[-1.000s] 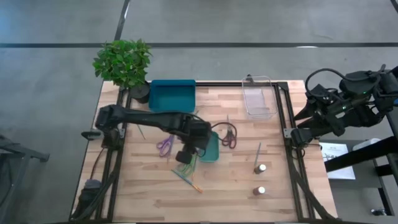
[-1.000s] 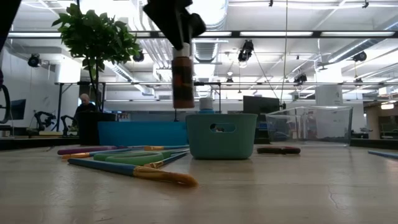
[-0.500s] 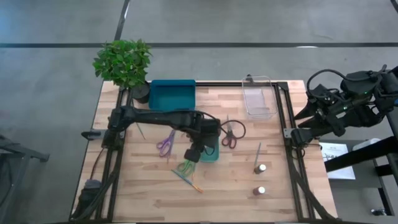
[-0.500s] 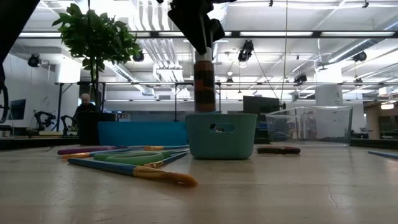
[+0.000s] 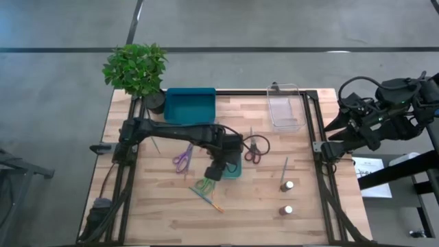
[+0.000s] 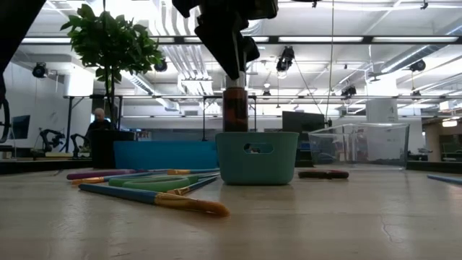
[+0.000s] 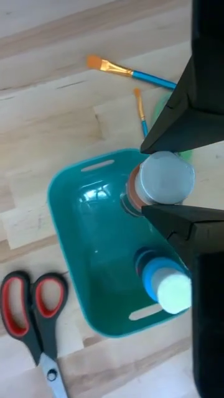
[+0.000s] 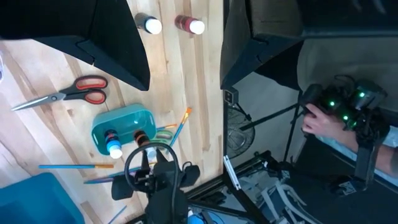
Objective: Pick & Place Paint Supplies
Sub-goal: Put the brown paint bottle into the blue bin
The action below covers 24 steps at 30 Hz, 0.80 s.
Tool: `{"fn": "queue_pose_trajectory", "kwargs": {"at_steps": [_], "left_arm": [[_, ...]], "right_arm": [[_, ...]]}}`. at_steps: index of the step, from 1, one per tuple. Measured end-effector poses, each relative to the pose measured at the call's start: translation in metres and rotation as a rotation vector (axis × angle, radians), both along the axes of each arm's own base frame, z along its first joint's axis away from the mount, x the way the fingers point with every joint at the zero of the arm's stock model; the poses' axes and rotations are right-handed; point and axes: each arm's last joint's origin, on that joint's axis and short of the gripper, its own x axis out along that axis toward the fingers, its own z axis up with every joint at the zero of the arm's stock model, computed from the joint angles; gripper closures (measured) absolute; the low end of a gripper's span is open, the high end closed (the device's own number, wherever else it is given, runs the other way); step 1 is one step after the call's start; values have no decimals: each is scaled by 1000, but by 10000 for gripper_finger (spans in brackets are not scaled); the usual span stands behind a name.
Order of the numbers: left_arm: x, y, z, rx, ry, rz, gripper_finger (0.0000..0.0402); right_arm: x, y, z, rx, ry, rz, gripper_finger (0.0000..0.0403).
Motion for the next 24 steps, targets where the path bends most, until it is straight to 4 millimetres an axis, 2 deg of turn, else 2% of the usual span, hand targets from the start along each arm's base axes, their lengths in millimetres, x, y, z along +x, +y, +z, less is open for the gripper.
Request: {"fn": "queue_pose_trajectory", "kwargs": {"at_steps": [17,24], "left_arm": [[2,5,-20,-6,-8,30,281],[4,12,-19,-7,-31,42,281]], "right_arm": [[0,-1,0,-9,-1,-21,211],[0,-1,0,-10,-2,-23,211]]}}
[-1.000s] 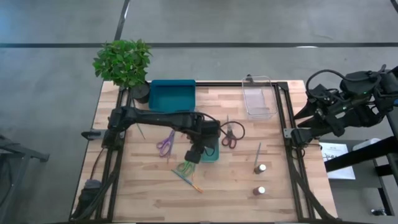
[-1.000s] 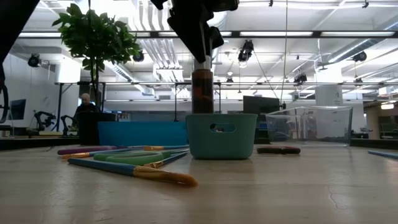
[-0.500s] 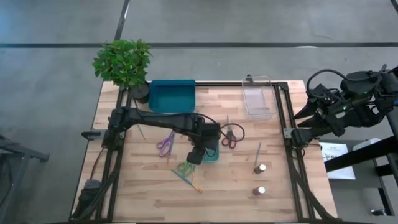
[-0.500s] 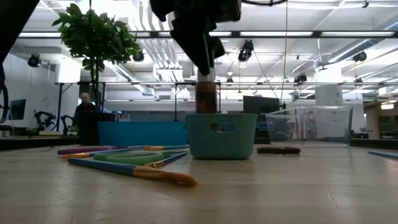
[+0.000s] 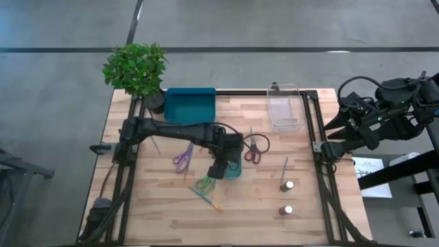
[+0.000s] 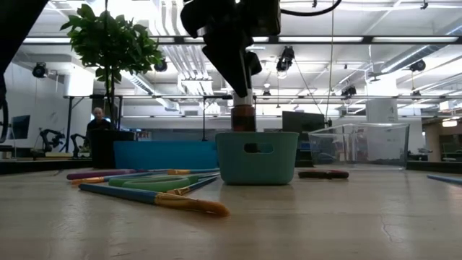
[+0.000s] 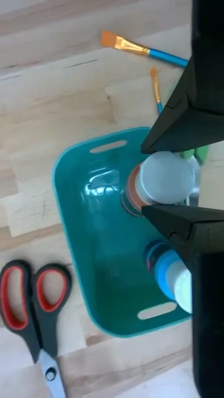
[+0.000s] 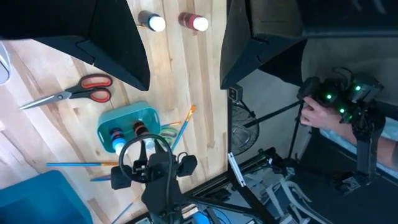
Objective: Pick & Place Paint Supplies
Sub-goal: Put the brown paint bottle into the blue bin
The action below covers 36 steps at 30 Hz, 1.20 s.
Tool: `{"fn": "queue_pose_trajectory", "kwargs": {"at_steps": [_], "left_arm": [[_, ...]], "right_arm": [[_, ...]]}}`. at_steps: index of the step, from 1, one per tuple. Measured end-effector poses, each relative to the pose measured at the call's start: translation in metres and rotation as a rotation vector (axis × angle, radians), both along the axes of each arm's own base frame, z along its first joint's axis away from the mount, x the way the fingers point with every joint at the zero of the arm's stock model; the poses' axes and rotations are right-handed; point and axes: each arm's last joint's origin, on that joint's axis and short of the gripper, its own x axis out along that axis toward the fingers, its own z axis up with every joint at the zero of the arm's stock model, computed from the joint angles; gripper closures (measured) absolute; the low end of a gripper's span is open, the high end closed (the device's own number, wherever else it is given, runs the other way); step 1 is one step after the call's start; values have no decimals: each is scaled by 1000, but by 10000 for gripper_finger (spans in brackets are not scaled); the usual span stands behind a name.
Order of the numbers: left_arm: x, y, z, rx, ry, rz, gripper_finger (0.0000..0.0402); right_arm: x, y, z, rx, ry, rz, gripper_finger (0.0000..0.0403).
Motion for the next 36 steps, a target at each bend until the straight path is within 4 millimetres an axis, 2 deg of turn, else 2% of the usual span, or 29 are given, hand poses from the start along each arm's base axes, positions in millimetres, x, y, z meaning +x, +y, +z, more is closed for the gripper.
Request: {"fn": "queue_pose_trajectory", "kwargs": {"at_steps": [5,11,36], "left_arm": [[0,3,0,1,1,7,281],[3,2,-9,-24,23,-1,281],[0,3,-18,-31,53,0,281]], "right_arm": [[0,0,0,-1,0,-1,211],[0,0,0,-1,-1,-1,211],[0,0,0,2,0,-3,211]]}}
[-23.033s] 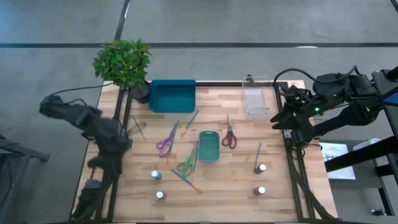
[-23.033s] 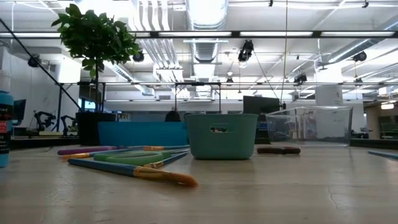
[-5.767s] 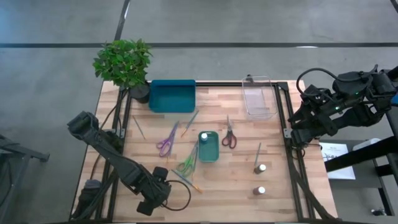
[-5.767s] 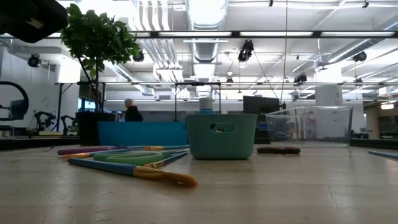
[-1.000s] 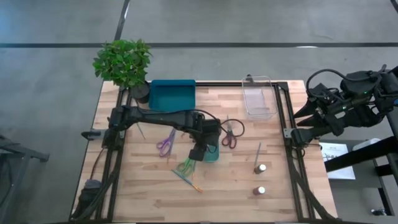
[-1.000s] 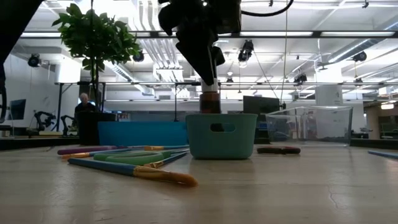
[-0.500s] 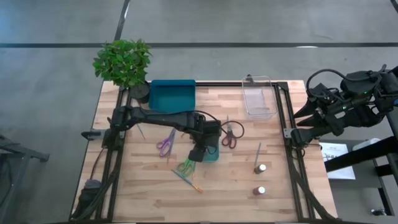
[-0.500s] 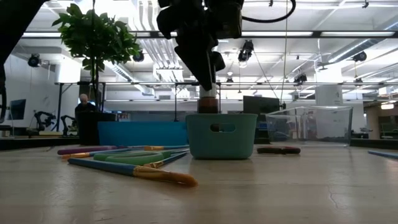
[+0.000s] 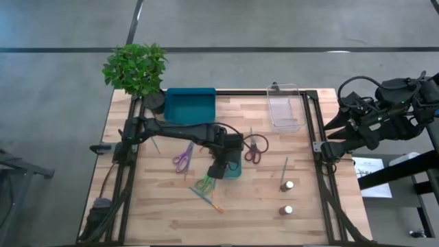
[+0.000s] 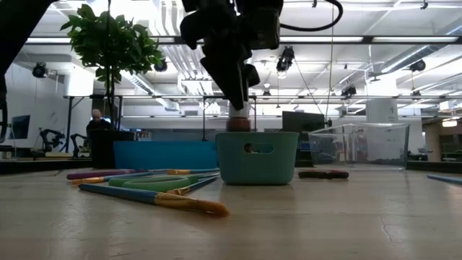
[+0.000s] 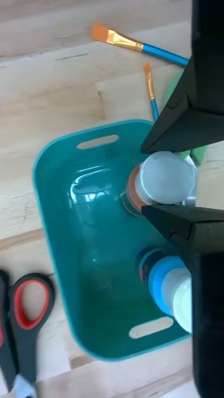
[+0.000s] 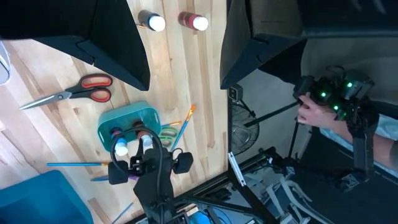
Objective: Pick & Place Paint Supplies
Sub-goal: Put the brown paint bottle into the blue bin, then adjust the blue bin
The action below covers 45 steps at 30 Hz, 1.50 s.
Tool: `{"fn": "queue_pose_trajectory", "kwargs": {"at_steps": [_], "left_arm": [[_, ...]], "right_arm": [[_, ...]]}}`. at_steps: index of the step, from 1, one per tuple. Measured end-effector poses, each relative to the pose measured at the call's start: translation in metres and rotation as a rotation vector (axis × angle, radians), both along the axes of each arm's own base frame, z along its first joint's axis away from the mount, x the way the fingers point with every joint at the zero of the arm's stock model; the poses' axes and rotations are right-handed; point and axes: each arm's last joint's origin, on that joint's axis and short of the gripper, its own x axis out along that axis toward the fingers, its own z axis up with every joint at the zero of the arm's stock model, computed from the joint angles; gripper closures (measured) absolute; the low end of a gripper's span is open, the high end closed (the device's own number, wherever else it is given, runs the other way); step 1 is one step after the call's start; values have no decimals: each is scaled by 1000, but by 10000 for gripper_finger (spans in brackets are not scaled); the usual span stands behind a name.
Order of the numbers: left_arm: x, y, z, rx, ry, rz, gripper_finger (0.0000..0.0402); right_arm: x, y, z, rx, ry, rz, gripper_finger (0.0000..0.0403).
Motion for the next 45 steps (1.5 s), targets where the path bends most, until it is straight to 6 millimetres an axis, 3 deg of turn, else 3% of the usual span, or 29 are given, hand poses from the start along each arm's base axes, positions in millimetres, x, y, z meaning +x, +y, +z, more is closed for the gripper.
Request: {"fn": "queue_pose_trajectory", "kwargs": {"at_steps": [27,41,45], "left_arm": [[-2,2,-5,-6,3,31,251],[-5,10,24,-17,-110,75,250],[-10,11,40,-21,-161,83,250]], "right_arm": [[0,0,0,2,0,1,211],[0,0,0,2,-1,1,211],[0,0,0,2,-1,1,211]]}}
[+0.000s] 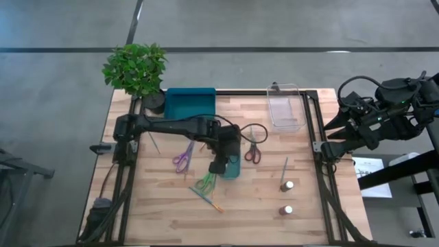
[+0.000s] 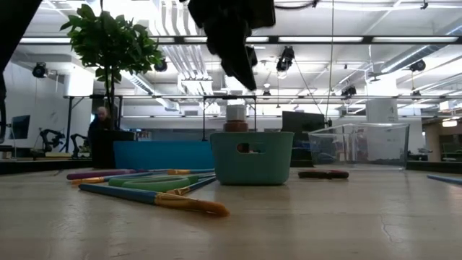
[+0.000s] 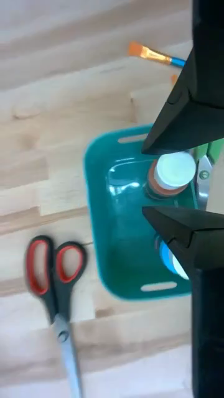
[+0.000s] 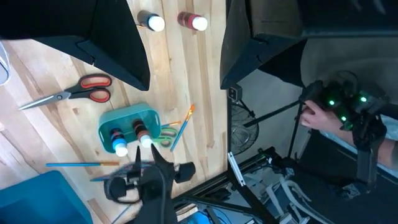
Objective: Pick & Place Paint Supplies
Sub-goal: Adjust the blue bin
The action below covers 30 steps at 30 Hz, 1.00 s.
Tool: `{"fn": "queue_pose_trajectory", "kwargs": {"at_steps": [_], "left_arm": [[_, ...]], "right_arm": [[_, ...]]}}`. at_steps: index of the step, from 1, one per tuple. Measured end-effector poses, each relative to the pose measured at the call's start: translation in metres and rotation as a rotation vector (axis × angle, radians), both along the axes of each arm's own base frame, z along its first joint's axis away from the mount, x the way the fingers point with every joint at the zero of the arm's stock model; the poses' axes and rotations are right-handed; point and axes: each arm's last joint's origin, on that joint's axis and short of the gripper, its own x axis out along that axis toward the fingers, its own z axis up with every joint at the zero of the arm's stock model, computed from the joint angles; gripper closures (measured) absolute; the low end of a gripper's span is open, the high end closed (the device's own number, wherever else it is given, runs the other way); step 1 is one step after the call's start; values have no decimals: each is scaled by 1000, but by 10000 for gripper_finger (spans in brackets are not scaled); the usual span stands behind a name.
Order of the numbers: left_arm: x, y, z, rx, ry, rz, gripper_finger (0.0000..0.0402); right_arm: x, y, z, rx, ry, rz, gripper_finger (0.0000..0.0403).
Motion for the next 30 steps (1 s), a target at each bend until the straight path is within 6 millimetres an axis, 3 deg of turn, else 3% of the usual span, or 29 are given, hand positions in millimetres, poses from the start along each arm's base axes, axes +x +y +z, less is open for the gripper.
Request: {"fn": "queue_pose_trajectory", "kwargs": {"at_steps": [6,11,17,20,24,30], "left_arm": [[-21,6,43,-19,-97,55,250],[-59,5,62,-31,-1,79,258],[-90,-12,47,-107,60,138,312],[-99,-26,27,-139,71,157,346],[-101,-42,-2,-175,29,158,392],[-102,-50,-42,-179,9,181,396]], "right_arm": [[0,0,0,0,-1,-1,211],[1,0,0,0,-1,-2,211],[1,0,0,-4,-2,-8,211],[1,0,0,-6,-1,-17,211],[1,-1,0,-10,-2,-24,211],[1,-1,0,3,2,-35,211]]}}
